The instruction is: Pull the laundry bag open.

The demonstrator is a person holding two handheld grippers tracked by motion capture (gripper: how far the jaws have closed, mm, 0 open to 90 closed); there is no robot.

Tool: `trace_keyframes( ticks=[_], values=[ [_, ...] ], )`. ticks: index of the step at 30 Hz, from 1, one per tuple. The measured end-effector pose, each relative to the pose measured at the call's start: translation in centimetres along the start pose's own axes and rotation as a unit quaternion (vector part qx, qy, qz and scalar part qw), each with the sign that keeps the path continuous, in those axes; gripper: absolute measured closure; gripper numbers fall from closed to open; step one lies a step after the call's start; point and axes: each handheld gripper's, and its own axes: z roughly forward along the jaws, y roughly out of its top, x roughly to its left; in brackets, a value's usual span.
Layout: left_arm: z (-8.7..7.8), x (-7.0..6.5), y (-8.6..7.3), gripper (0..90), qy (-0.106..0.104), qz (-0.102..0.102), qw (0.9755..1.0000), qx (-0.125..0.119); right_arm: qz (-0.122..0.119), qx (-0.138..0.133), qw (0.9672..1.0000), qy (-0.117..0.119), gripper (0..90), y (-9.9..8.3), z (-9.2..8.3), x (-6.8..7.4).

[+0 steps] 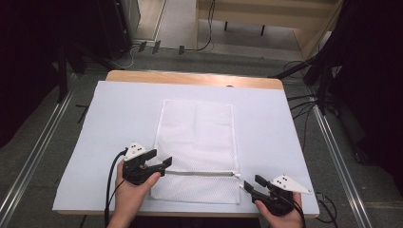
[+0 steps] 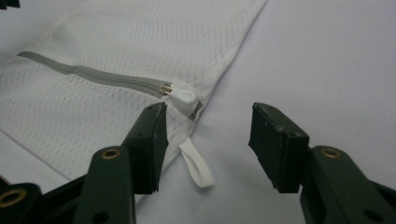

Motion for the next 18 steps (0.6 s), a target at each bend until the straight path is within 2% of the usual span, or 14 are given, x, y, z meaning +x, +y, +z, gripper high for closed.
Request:
trace_keyframes(
  ticks=[6,10,15,18],
  values=[
    [1.5,-2.5,-0.2,36.6,-0.026,0.017,0.9994,0.017,-0.013,0.012,0.9998,0.003,49.9,-0.4,0.4,0.5],
    [2.8,-4.0,-0.3,38.5,-0.044,0.025,0.9982,0.031,-0.019,0.023,0.9995,0.009,50.7,-0.7,0.9,0.8],
    [4.0,-5.9,0.0,40.2,-0.066,0.033,0.9966,0.037,-0.024,0.036,0.9989,0.016,49.9,-0.9,2.1,1.5],
    [4.6,-7.1,0.2,41.2,-0.079,0.042,0.9953,0.039,-0.035,0.035,0.9987,0.007,48.5,-0.7,2.9,2.0]
  ],
)
